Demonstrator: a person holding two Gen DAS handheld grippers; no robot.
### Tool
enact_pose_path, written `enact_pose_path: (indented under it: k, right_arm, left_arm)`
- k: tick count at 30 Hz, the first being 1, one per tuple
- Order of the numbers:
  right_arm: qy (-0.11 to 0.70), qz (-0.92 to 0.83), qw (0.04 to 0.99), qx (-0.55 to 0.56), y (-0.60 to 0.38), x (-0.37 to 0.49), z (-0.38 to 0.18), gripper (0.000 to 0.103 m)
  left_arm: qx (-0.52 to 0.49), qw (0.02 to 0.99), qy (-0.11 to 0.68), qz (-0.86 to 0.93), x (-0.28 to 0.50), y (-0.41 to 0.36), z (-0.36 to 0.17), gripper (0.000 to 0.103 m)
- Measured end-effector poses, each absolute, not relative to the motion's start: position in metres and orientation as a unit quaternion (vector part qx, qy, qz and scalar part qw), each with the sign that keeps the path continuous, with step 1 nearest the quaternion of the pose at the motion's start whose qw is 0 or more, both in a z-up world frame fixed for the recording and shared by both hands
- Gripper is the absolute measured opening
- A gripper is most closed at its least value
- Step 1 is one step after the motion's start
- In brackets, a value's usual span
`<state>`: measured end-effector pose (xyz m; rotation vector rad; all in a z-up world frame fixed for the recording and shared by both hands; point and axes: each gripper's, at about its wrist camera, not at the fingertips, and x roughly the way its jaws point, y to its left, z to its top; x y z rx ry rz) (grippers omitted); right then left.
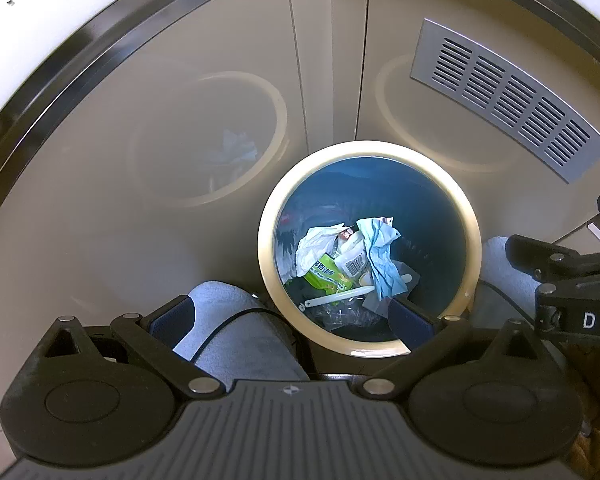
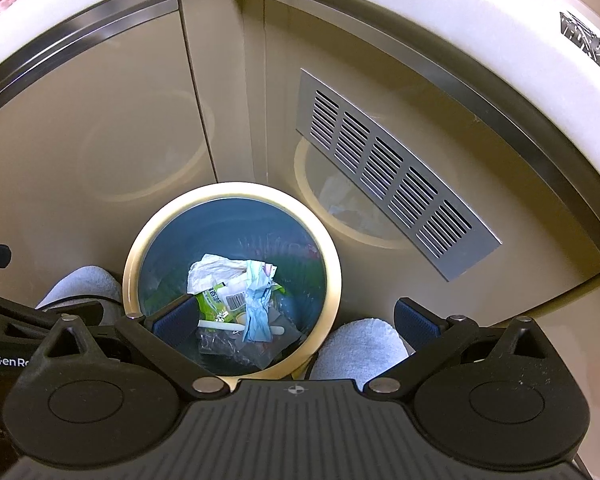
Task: Collect trash
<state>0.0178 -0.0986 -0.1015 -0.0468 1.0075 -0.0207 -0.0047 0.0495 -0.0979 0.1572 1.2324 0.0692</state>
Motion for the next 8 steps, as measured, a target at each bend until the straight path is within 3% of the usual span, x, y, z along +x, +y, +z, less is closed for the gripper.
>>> enact_pose_path:
  k: [8]
  right_arm:
    - [0.483,-0.007,0.875,-0.023,-0.0989,0.0187,-0.1017,0.103]
  left_arm:
    - [0.075,0.814,0.575,0.032,-0.0053,0.0476,-0.0967,0.103]
